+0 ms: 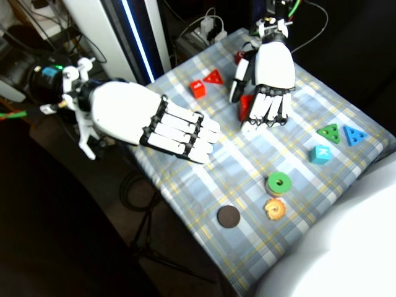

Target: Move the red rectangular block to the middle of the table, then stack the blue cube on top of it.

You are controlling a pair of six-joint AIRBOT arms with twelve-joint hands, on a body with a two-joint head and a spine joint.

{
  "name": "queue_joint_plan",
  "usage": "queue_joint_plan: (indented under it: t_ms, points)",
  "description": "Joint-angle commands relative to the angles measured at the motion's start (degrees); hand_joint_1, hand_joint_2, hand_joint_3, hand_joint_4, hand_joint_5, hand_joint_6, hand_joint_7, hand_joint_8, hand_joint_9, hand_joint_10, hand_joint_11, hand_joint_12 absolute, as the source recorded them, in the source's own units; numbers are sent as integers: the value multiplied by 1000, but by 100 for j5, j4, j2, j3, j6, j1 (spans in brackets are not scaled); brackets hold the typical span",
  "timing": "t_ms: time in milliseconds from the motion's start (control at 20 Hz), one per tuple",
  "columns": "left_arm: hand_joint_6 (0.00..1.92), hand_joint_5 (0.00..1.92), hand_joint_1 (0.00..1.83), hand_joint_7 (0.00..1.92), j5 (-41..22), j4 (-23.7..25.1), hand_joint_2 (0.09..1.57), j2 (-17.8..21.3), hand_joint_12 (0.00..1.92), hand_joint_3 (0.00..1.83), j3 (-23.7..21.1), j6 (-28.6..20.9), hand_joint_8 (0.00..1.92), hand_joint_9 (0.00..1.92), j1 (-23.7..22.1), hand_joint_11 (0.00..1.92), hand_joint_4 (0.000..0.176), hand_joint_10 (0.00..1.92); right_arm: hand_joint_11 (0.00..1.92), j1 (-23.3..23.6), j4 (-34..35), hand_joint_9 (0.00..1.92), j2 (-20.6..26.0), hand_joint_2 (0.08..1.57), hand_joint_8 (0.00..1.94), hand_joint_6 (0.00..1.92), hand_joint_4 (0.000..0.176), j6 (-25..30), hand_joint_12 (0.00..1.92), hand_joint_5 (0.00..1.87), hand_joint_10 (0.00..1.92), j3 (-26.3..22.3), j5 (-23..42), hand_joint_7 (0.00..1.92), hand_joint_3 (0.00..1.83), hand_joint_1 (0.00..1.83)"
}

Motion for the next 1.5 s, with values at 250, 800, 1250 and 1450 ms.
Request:
queue_joint_plan:
  t_ms: [250, 800, 1250, 1450]
  points:
    - [0, 36, 855, 8, -807, 67, 1025, 132, 86, 0, -141, -6, 0, 3, 55, 0, 166, 11, 0, 34, 44, 0, -1, 1284, 0, 0, 0, -20, 0, 0, 0, 20, 670, 0, 0, 235]
    - [0, 0, 723, 0, -2945, 673, 1129, 1364, 0, 42, -1017, -1948, 0, 0, 644, 0, 102, 0, 0, 130, -542, 59, -260, 1179, 12, 0, 0, 829, 728, 0, 46, 322, 300, 69, 0, 555]
    - [0, 0, 836, 0, -4130, 930, 1276, 1783, 0, 10, -1153, -3468, 0, 0, 1201, 0, 42, 0, 0, 492, -770, 10, -965, 1194, 75, 502, 0, 1180, 1320, 39, 839, 937, -412, 401, 1, 893]
    - [0, 0, 810, 0, -4164, 898, 1278, 1809, 0, 6, -1154, -3502, 0, 0, 1243, 0, 50, 0, 0, 580, -770, 117, -1199, 1158, 121, 509, 0, 1180, 1233, 157, 878, 1119, -625, 521, 0, 1037]
